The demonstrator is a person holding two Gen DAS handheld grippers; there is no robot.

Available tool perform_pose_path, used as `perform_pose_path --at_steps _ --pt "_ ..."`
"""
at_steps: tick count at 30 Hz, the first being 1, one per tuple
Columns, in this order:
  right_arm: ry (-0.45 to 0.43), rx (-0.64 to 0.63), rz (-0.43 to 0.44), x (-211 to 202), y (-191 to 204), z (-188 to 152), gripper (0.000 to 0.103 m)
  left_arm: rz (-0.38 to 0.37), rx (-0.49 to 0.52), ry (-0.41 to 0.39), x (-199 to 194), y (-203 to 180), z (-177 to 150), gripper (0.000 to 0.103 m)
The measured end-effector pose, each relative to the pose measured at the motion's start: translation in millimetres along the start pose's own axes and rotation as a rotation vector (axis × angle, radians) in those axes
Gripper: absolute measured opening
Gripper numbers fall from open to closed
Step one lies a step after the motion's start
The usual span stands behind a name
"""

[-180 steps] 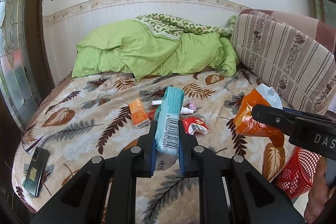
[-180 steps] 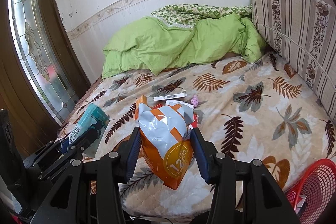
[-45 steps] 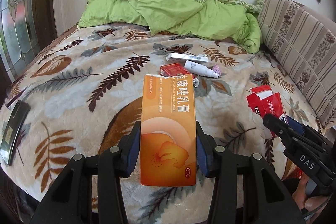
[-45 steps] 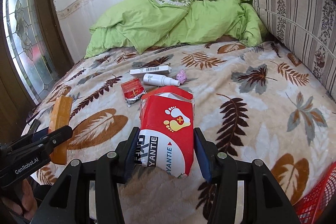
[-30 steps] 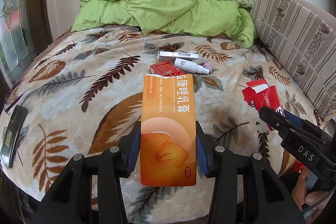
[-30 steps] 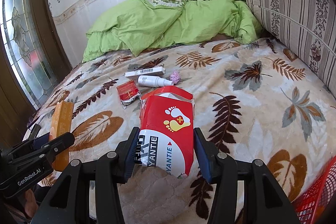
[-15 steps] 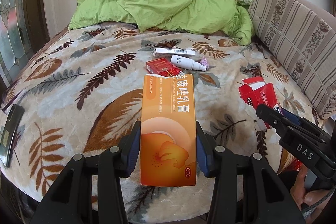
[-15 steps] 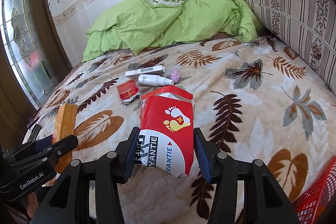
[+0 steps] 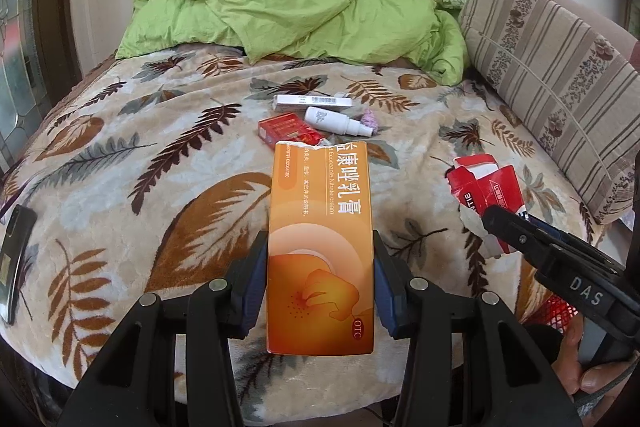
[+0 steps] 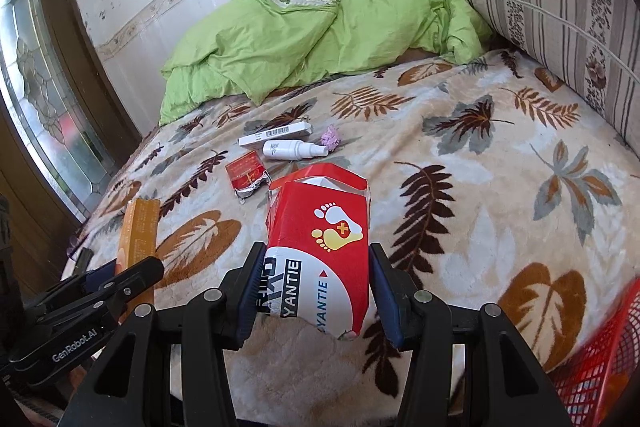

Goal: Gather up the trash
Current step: 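Lift the red box and orange box and carry them toward the red basket, then open both grippers over the red basket to drop the boxes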

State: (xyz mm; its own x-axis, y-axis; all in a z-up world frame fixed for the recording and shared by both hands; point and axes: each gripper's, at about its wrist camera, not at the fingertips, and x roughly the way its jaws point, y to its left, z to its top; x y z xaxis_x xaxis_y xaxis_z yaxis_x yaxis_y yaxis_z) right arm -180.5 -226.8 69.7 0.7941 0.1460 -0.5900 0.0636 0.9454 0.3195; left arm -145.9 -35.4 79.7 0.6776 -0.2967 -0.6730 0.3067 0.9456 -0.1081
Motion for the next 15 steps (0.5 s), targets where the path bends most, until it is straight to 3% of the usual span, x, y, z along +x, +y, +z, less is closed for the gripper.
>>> perform_pose_path --at_steps 7,15 --pt "-0.046 0.115 -0.022 -56.4 -46.2 4.9 0.054 -0.116 0.072 -0.002 -10.9 -38.5 8.5 0.045" --pt "-0.126 0.261 -0.163 -144.5 -121.0 -4.7 0.054 -0.317 0.214 0.021 -20.3 -117.0 14.2 0.045"
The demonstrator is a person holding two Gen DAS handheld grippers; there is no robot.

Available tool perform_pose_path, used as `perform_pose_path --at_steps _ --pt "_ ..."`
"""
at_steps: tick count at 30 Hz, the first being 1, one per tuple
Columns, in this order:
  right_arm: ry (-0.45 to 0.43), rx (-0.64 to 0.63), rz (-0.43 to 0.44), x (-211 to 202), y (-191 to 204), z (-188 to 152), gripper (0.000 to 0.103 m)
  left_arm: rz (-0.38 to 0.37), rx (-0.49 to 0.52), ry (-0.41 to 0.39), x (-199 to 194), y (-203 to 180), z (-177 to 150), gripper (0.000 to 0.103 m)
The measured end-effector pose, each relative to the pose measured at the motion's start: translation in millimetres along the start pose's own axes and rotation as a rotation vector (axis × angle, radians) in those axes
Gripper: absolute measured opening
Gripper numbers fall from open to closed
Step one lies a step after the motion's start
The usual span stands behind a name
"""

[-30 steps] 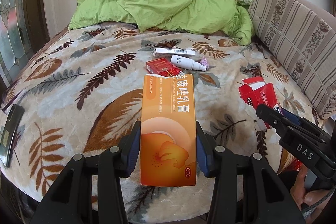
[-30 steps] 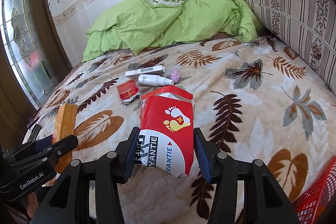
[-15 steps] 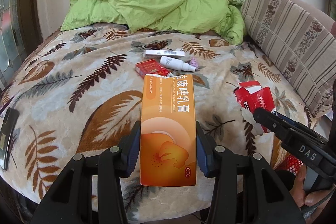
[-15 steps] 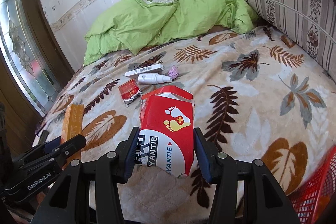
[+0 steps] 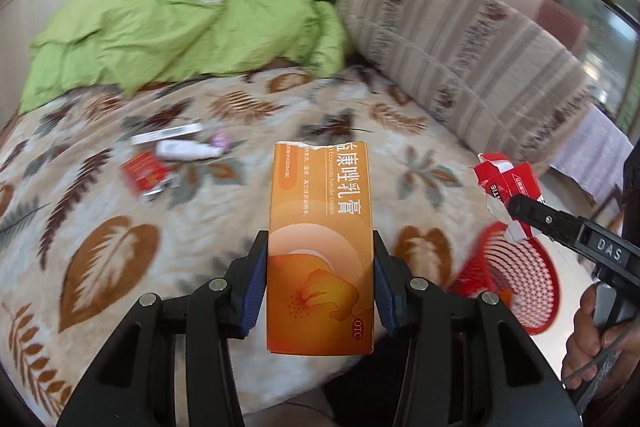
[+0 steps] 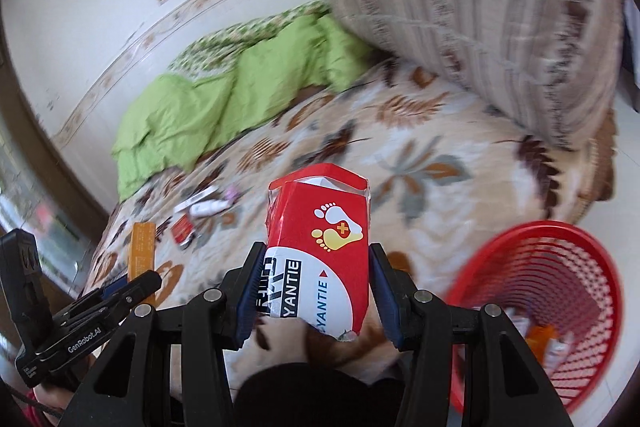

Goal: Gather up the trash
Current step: 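Open both grippers over the red basket to drop the boxes, then move both grippers back over the remaining trash on the bed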

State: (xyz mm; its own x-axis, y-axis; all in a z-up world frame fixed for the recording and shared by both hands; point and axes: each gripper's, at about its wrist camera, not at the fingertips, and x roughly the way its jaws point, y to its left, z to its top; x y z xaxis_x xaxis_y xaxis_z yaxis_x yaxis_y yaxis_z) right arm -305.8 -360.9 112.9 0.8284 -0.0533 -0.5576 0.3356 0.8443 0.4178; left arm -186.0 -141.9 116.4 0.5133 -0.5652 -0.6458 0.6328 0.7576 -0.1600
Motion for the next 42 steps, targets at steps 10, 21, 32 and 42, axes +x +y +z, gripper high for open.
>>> perform_pose_path --at_steps 10,21,32,42 --pt "-0.13 0.186 -0.191 -85.3 -93.8 22.6 0.055 -0.335 0.153 0.107 29.6 -128.8 27.9 0.045" --pt "-0.125 0.32 -0.252 -98.7 -149.8 11.7 0.068 -0.473 0.187 0.254 70.5 -199.3 14.6 0.072" --pt "-0.067 0.22 -0.148 -55.9 -104.7 17.2 0.068 -0.28 0.089 0.177 52.1 -109.3 16.3 0.072" --pt "0.06 0.023 -0.027 21.9 -16.9 14.5 0.068 -0.105 -0.112 0.17 32.9 18.7 -4.1 0.072"
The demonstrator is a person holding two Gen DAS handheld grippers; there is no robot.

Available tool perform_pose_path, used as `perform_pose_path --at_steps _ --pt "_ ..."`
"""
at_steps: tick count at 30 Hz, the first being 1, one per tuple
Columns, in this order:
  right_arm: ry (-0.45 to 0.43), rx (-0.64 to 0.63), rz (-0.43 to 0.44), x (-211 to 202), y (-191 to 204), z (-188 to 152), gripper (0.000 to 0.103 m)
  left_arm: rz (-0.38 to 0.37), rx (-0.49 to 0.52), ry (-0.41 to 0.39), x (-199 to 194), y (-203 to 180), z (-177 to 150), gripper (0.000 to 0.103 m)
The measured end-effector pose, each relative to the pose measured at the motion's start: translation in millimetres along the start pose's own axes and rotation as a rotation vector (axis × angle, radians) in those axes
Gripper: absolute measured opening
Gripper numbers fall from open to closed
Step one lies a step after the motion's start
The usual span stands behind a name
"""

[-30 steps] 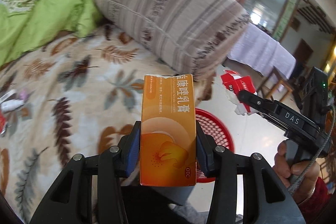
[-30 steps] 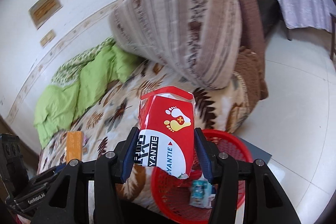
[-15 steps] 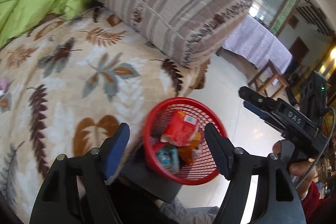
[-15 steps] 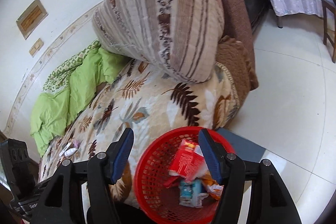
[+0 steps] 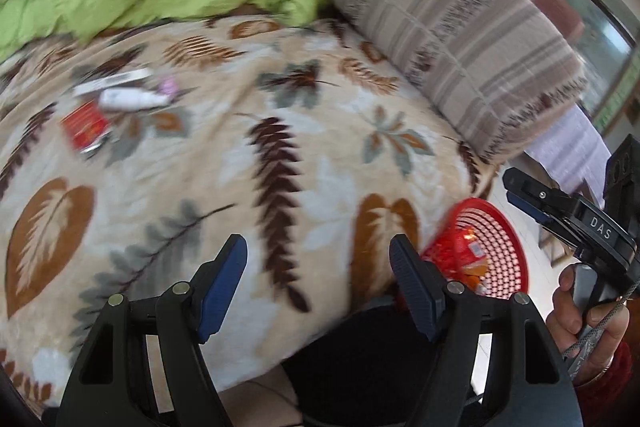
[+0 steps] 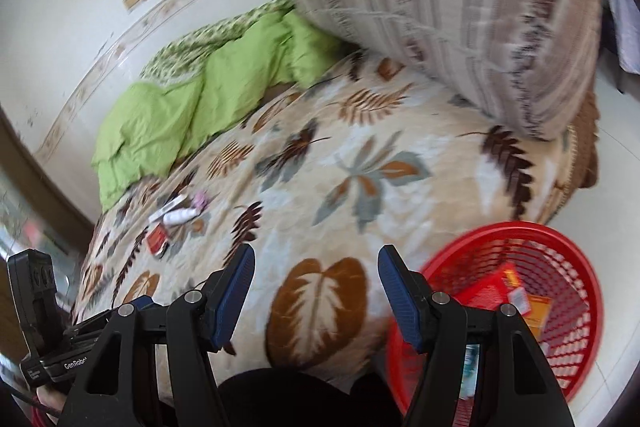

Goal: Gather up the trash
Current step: 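Move both grippers back over the remaining trash on the bed, then grasp the red cigarette pack with the left gripper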

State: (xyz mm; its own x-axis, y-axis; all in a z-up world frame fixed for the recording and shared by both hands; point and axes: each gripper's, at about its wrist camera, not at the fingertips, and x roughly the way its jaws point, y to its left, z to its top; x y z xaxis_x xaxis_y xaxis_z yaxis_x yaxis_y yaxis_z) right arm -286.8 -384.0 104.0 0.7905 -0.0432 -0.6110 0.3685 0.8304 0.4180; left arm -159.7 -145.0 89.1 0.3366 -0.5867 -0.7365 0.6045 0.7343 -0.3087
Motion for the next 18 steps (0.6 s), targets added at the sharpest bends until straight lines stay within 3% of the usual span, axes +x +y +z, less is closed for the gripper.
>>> perform_pose_path --at_steps 10,18 --pt "0.085 -0.158 0.102 55.2 84.3 -2.7 0.068 0.154 -0.304 -0.057 -27.9 143.5 10.7 0.073" --pt "0.101 -0.205 0.121 72.3 98.4 -3.0 0.068 0.262 -0.513 -0.034 10.7 219.0 60.0 0.073"
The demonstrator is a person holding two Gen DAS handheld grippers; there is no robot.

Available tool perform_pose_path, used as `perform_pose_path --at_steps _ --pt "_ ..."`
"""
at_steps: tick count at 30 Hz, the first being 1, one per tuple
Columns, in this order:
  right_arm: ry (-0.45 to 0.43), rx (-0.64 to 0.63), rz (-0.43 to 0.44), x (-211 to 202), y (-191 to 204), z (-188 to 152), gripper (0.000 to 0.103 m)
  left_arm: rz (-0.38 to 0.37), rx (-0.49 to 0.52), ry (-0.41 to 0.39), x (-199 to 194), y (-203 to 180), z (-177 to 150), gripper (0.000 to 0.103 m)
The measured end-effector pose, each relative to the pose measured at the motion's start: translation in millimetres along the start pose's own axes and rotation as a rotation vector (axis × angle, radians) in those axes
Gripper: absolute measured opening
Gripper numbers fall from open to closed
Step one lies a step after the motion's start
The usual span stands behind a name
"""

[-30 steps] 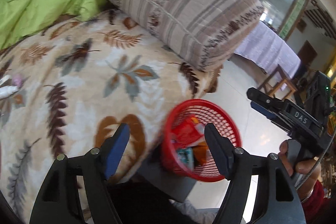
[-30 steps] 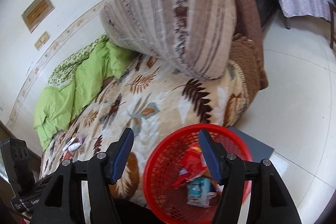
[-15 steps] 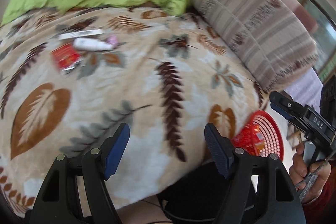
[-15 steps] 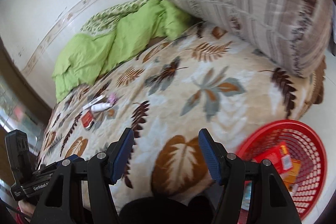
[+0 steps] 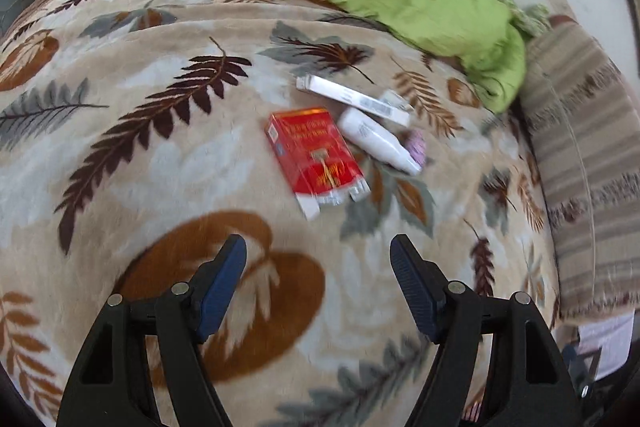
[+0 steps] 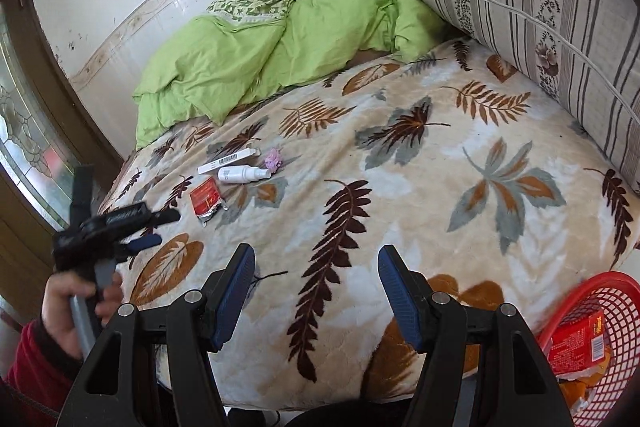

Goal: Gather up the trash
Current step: 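Grasp the red cigarette pack with the left gripper, then grasp the white spray bottle with the right gripper while the left holds the red pack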

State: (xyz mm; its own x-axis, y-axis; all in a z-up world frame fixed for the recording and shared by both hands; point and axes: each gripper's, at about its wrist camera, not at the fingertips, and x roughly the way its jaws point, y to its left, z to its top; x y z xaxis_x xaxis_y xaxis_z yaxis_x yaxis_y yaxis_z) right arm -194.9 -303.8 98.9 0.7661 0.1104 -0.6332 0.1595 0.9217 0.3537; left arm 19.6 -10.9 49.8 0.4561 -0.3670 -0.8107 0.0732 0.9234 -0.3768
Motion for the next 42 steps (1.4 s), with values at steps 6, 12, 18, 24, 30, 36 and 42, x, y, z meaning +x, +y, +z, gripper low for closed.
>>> perform_pose_path --at_steps 6,12,18,24,30,36,42 --pt "0.016 0.022 -0.01 12.9 -13.6 5.2 0.068 0.092 -0.054 0.021 55.6 -9.7 38.4 0.073" --pt "0.033 0.017 -0.009 31.1 -20.8 14.0 0.068 0.188 0.04 -0.016 86.4 -25.5 52.3 0.062" --pt "0.039 -0.069 0.069 60.5 5.5 36.4 0.068 0.151 0.104 -0.058 66.9 -8.5 32.6 0.06" --pt "0.126 -0.24 0.183 125.9 61.3 62.4 0.068 0.145 0.092 -0.068 24.3 28.9 -5.6 0.06" --pt "0.24 -0.449 0.183 221.0 116.5 79.5 0.068 0.122 0.095 -0.093 20.1 38.0 -12.7 0.061" --pt "0.317 -0.588 0.133 286.5 140.4 86.1 0.067 0.109 0.108 -0.125 21.7 38.9 -17.3 0.062" --pt "0.335 -0.674 0.097 310.5 155.4 79.1 0.041 0.096 0.12 -0.133 24.9 39.8 -17.0 0.065"
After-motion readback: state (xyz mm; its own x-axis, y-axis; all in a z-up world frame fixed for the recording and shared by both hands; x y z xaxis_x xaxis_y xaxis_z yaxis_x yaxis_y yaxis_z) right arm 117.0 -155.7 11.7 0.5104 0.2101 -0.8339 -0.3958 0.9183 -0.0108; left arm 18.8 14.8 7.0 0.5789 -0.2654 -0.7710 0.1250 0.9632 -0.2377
